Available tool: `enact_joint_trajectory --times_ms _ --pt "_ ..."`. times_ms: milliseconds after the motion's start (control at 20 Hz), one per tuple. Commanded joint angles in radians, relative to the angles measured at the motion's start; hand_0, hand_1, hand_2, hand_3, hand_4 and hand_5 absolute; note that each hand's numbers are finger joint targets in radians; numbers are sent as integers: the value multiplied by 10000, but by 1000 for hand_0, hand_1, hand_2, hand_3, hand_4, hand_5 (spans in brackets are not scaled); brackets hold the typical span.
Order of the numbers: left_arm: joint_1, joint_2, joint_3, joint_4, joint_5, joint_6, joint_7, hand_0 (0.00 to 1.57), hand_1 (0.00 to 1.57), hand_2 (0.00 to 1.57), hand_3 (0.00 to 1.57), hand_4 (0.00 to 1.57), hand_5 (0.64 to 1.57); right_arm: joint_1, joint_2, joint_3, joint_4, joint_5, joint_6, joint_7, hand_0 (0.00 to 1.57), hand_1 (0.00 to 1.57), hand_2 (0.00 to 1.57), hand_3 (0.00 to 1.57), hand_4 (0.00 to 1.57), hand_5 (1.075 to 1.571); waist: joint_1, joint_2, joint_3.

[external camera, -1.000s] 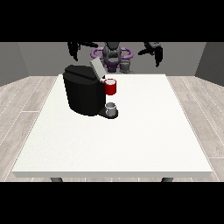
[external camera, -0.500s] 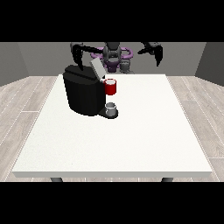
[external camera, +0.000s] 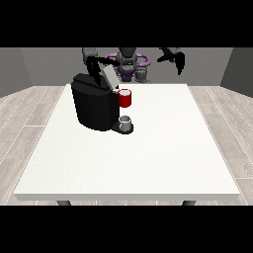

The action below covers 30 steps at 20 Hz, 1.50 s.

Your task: Insert the coffee pod into the coffee machine and close the lid

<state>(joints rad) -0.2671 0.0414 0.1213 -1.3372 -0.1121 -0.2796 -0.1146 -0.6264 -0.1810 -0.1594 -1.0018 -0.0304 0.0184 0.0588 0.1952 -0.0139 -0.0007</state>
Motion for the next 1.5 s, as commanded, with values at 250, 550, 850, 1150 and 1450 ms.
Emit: enact_joint_trajectory --times_ms 250,550,850,1150,1450 --pt "-144 651 496 -224 36 510 54 0 0 0 0 331 1571 -968 232 469 41 154 165 179 0 0 0 0 163 1571 -633 568 7" --pt "112 455 85 -356 -146 454 -134 0 0 0 0 348 1571 -2039 -30 730 165 763 -123 189 0 0 0 0 119 1571 20 959 5" --pt "-82 601 236 -265 20 377 -2 0 0 0 0 363 1571 -2552 444 1155 59 989 -247 673 0 0 0 0 0 1571 159 892 2" --pt "-297 383 -329 -783 -134 253 383 0 0 0 0 319 1571 -2656 346 1406 9 1512 -560 167 0 0 0 0 102 1571 844 1171 11" --pt "-618 341 -473 -708 -190 233 -59 0 0 0 0 331 1571 -4421 61 1429 210 2101 -1169 811 0 0 0 0 259 1571 1405 1947 1"
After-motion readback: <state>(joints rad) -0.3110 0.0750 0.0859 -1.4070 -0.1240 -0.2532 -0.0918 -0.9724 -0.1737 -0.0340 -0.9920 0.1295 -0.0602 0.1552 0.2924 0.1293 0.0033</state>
